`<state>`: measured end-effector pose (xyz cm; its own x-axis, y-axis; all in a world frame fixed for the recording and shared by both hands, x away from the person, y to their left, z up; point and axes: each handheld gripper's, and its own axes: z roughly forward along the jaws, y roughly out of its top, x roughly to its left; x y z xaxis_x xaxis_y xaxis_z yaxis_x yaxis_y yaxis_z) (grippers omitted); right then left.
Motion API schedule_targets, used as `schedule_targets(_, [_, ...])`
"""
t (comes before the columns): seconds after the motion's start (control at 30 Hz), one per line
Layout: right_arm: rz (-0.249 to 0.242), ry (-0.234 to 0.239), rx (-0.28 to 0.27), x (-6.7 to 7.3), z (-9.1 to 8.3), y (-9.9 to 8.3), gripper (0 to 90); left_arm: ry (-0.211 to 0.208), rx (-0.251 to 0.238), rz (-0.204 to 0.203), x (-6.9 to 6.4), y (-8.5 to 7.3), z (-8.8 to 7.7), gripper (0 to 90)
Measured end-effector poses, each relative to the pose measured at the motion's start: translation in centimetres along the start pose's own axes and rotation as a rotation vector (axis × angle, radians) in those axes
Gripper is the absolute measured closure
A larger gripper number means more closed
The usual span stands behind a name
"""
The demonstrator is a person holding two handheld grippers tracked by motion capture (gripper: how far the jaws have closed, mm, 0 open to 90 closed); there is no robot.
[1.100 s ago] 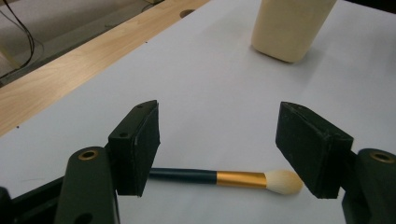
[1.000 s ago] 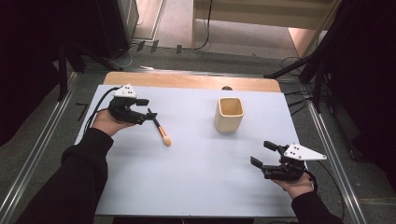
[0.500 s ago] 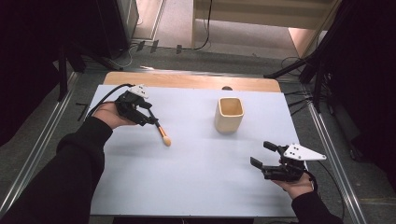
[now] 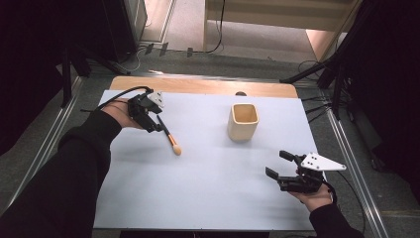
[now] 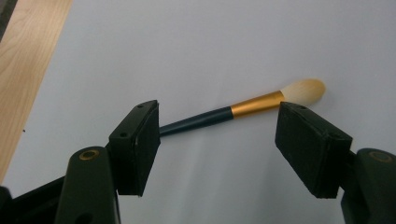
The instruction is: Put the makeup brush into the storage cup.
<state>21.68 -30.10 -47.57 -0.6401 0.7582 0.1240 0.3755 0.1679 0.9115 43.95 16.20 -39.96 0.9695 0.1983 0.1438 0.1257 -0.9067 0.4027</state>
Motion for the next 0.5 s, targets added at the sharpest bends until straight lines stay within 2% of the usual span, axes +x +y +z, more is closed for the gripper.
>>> schedule_targets(0.1, [0.001,0.001,0.0,0.0,0.0,0.0,17.6,-0.018,0.001,0.012,0.2,0.2,0.2,31.3])
schedule_targets(0.47, [0.003,0.003,0.0,0.0,0.0,0.0,17.6,-0.049,0.049,0.118,0.6,0.7,1.2,31.4])
schedule_targets(0.5, [0.003,0.003,0.0,0.0,0.0,0.0,17.6,-0.049,0.049,0.118,0.6,0.7,1.2,31.6])
